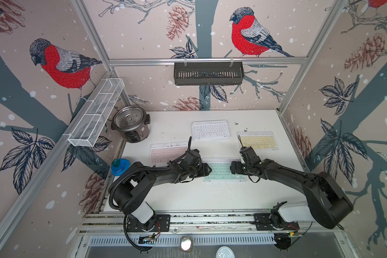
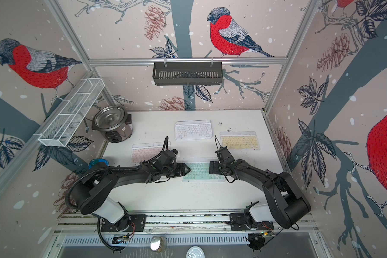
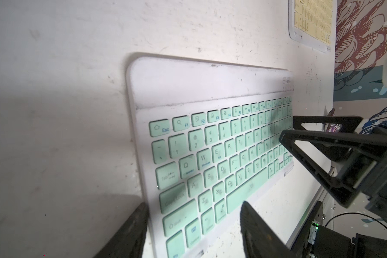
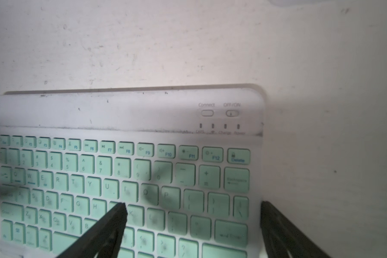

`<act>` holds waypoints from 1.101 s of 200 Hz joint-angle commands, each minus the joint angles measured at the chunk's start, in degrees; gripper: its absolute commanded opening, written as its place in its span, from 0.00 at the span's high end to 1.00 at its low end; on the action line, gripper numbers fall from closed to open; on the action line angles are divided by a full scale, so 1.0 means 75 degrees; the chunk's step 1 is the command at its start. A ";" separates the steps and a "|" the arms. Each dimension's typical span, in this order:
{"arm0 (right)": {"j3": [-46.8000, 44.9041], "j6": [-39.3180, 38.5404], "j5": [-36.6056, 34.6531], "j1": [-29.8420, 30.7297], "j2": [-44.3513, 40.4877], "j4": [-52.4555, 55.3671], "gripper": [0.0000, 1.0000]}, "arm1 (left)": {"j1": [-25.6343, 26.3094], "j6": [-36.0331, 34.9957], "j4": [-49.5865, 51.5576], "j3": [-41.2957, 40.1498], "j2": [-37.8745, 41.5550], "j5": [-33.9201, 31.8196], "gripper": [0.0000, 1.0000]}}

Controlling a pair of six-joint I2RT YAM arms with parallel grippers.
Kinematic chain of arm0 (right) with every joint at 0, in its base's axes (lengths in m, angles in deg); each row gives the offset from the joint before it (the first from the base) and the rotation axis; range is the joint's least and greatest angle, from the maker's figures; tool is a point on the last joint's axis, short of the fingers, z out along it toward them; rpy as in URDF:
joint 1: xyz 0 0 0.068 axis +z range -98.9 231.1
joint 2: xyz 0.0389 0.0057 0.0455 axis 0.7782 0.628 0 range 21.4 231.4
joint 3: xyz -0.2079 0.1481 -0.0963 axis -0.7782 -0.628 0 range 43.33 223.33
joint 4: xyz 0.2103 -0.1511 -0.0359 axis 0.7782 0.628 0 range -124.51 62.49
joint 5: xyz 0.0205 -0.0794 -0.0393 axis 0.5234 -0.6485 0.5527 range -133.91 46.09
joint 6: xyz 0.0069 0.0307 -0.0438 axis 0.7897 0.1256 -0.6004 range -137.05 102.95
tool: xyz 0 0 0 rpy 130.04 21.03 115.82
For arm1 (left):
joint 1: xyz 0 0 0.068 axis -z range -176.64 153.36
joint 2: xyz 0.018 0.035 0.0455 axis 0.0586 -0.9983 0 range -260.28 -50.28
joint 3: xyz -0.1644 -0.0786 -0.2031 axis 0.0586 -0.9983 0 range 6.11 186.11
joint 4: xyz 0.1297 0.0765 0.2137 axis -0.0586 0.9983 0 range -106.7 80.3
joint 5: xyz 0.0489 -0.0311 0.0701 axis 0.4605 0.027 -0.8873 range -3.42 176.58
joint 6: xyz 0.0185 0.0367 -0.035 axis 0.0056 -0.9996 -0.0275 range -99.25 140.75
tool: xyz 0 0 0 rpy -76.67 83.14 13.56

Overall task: Stack the numeric keypads
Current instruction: Pick up the numeric keypad from the center of the board.

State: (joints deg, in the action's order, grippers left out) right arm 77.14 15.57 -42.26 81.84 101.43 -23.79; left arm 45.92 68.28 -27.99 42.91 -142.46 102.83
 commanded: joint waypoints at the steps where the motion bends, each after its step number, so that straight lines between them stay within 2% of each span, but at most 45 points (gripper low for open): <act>1: -0.0199 0.0317 0.1926 0.0103 -0.0113 -0.0213 0.09 | 0.0010 -0.0022 0.0814 -0.0199 -0.0257 0.0054 0.34; 55: -0.0579 0.1204 0.5066 -0.1205 -0.1975 -0.1630 0.14 | 0.0099 -0.0029 0.0314 -0.0406 -0.0363 0.0352 0.35; 87: -0.0840 0.1526 0.5733 -0.1392 -0.2495 -0.1988 0.15 | 0.0171 -0.0041 0.0245 -0.0430 -0.0390 0.0403 0.35; 152: -0.1061 0.1344 0.5848 -0.1398 -0.3223 -0.1268 0.17 | 0.0172 0.0003 0.0272 -0.0496 -0.0339 0.0366 0.35; 183: -0.0795 0.0908 0.5257 -0.1513 -0.3422 -0.0456 0.19 | 0.0173 0.0005 0.0319 -0.0516 -0.0298 0.0327 0.35; 220: -0.0325 0.0513 0.4331 -0.1533 -0.3383 0.0424 0.30 | 0.0173 0.0047 0.0471 -0.0558 -0.0208 0.0112 0.35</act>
State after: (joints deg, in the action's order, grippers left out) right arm 73.07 22.72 -5.47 70.41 75.85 -24.93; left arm 47.08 67.30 -38.50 39.54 -143.60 104.05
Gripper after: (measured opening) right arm 0.732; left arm 0.651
